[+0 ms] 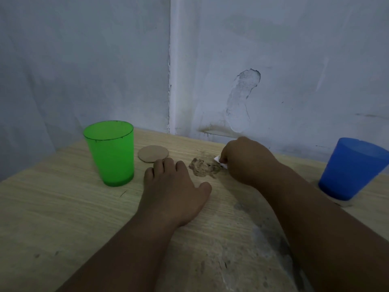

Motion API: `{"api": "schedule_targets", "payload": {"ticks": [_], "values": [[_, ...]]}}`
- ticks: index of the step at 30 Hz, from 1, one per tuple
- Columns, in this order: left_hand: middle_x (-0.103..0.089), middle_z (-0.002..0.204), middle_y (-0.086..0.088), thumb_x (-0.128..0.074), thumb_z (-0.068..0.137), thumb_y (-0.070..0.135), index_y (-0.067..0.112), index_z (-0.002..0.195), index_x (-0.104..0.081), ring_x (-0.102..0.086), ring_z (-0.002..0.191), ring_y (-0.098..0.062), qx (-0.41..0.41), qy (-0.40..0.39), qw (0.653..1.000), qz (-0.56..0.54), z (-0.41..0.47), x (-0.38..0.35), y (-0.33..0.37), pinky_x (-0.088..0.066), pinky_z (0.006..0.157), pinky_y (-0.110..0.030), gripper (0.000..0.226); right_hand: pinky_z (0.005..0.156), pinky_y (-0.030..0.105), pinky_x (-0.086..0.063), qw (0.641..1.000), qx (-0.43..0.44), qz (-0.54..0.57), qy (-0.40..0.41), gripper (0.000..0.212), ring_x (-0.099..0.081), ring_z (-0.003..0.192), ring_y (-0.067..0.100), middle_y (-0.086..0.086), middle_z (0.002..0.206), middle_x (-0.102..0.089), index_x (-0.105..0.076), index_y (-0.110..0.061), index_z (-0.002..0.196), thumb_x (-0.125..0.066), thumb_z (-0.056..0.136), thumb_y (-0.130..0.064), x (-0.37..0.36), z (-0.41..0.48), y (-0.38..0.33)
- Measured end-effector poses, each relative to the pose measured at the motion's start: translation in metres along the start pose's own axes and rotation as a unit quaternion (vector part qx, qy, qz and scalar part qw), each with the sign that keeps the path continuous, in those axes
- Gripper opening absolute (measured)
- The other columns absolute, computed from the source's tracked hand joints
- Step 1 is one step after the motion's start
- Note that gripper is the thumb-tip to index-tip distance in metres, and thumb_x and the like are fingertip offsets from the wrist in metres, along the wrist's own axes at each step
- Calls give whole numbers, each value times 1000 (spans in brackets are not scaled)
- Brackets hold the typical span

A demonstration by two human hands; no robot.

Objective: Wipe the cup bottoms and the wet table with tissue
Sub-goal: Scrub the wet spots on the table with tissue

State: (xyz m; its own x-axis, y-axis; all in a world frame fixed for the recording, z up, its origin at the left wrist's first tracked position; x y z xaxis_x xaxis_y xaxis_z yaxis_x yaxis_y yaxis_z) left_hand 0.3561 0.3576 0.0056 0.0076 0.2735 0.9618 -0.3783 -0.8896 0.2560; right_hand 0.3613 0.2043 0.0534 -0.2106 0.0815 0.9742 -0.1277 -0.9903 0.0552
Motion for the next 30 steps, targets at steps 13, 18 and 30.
{"api": "schedule_targets", "payload": {"ticks": [13, 18, 30], "values": [[-27, 156, -8, -35, 91, 66, 17, 147, -35, -19, 143, -27, -1, -4, 1000, -13, -1, 0, 0, -17, 116, -43, 74, 79, 27, -49, 998, -20, 44, -36, 23, -56, 66, 14, 4, 78, -66, -76, -10, 99, -55, 93, -11, -8, -1, 4], [-29, 154, -7, -35, 90, 66, 18, 143, -38, -20, 142, -26, 3, -7, 1000, -13, -2, 0, 0, -18, 115, -42, 71, 88, 25, -53, 995, 32, 71, -66, 27, -68, 92, 19, 7, 103, -75, -77, -16, 108, -60, 91, -4, -4, -13, -9], [-35, 151, -9, -34, 92, 59, 16, 136, -44, -27, 140, -27, 9, 4, 1000, -29, 2, 0, -4, -22, 115, -43, 63, 89, 32, -53, 992, -31, 125, -7, 23, -67, 89, 24, 11, 102, -73, -76, -9, 104, -56, 94, -15, -15, 6, -28]]}}
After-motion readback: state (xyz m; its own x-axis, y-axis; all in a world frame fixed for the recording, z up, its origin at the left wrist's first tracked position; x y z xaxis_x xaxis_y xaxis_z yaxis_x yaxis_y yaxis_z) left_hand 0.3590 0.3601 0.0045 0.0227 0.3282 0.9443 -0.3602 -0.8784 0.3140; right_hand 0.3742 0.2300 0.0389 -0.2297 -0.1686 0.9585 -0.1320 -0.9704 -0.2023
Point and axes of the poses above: each hand's wrist, its own z-axis towards the middle knuckle, its own x-axis out of the back of the hand, y = z × x, the point moved 10 cm from there along z, towards the middle knuckle
